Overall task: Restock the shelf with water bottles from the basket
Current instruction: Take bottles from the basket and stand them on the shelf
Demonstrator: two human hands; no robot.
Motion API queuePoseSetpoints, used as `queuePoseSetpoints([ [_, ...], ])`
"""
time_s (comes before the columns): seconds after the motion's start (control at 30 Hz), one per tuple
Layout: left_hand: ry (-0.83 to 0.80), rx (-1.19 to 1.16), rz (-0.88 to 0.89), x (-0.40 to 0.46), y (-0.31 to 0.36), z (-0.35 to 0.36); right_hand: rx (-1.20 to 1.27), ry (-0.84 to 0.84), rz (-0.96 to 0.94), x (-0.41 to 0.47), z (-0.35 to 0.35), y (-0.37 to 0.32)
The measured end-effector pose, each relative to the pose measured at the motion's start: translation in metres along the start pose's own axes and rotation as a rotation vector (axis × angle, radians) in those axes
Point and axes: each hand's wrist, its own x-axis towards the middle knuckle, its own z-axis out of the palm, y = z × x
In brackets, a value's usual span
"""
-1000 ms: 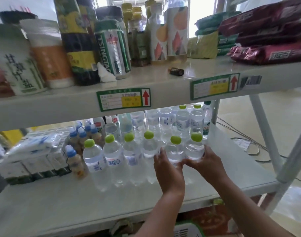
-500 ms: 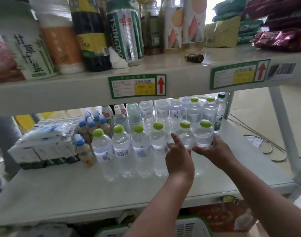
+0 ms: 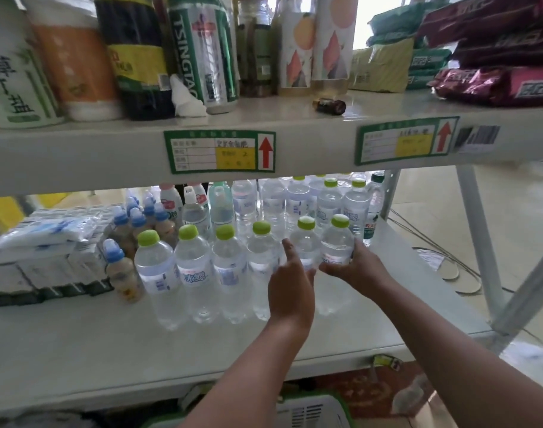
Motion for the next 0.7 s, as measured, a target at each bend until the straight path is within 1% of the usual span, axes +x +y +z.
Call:
queuePoseSetpoints([
  [0.13, -0.033, 0.026, 0.015, -0.003, -0.003, 0.000, -0.013, -0.022, 0.016, 0.001, 0.001, 0.002],
  [0.37, -0.100, 0.042, 0.104, -0.022, -0.016, -0.005, 0.015, 0.031, 0.013, -0.009, 0.010, 0.005],
  [0.47, -0.147, 0.021, 0.130, -0.028, -0.024, -0.005, 0.020, 0.030, 0.034, -0.014, 0.013, 0.004],
  [0.57, -0.175, -0.030, 0.145, -0.030, -0.032, -0.007, 0.080, 0.056, 0.058, -0.022, 0.017, 0.000],
  [0.63, -0.164, -0.067, 0.203, -0.040, -0.039, -0.011, 0.127, 0.153, 0.079, -0.036, 0.022, -0.002],
  [0.7, -0.154, -0.122, 0.307, -0.057, -0.050, -0.017, 0.150, 0.348, 0.084, -0.059, 0.030, 0.001],
])
